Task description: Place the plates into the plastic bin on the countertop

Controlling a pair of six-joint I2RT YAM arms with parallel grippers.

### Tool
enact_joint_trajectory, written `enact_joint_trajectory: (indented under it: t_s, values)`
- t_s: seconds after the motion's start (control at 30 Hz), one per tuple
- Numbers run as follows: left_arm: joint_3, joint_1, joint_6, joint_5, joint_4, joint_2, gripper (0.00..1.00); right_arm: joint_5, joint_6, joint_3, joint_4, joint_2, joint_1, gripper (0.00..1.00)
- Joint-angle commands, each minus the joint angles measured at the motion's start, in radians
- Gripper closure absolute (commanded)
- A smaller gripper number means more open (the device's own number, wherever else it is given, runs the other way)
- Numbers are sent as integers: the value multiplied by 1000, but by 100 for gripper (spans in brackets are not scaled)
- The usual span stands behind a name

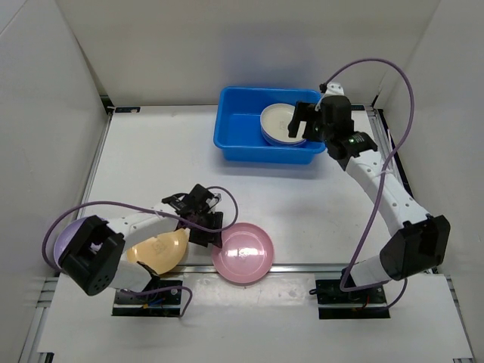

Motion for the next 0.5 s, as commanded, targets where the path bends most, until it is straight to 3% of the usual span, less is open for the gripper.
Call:
enact_joint_trajectory:
  t_s: [0.0,0.03,0.07,0.13,0.17,0.2,0.47]
  values:
    - [23,-25,12,-16,46,42,41,36,50,-39,-13,-74,-5,1]
    - [28,-24,10,-28,41,63,47,48,62,-50,-20,-102,-5,1]
    - [48,-25,10,-40,40,69,60,63,62,-72,-26,-114,-12,1]
    - [68,-28,13,-71,40,73,70,92,68,-93,-53,-142,-8,1]
    - [77,-27,18,-76,40,66,84,107,74,-104,-62,-166,-8,1]
    - [101,-28,21,-89,40,60,90,123,88,-124,-75,-179,-11,1]
    - [230,-31,79,-157,-26,-32,90,325,154,-216,-121,-301,-17,1]
